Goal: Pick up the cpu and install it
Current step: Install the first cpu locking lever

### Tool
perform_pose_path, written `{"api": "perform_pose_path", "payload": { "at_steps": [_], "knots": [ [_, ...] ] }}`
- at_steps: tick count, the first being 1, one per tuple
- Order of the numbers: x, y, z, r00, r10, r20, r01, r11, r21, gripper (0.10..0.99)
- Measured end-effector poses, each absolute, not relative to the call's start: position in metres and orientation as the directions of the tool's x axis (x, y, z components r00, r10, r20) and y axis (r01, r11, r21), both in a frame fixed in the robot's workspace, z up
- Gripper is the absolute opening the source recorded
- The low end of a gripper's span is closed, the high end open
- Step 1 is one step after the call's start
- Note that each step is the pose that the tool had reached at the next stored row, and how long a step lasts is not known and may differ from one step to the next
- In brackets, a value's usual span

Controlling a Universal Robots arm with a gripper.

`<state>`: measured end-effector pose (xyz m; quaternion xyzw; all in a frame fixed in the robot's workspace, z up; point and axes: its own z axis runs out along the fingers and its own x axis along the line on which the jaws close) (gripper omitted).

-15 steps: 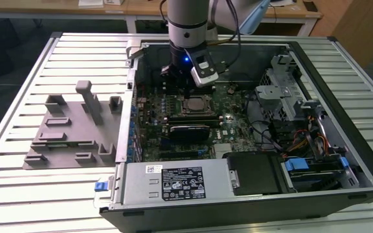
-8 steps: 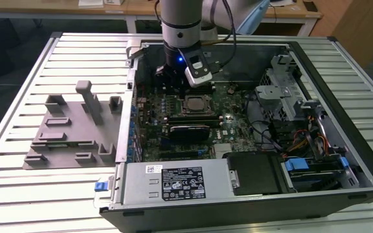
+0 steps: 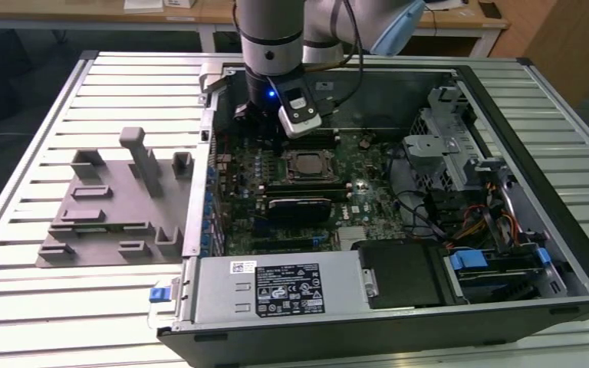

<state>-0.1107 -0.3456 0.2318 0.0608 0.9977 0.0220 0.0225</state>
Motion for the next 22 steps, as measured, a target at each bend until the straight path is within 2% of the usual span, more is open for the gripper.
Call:
{"api": "perform_pose_path", "payload": {
  "at_steps": [10,12,14,22],
  "knots": [
    [-0.123,-0.346,0.232,-0.992,0.123,-0.041,0.12,0.991,0.053,0.106],
    [-0.123,-0.346,0.232,-0.992,0.123,-0.038,0.12,0.99,0.077,0.106],
    [-0.123,-0.346,0.235,-0.992,0.125,-0.032,0.12,0.984,0.128,0.106],
    [-0.123,-0.346,0.247,-0.992,0.125,-0.032,0.12,0.983,0.136,0.106]
  ]
}}
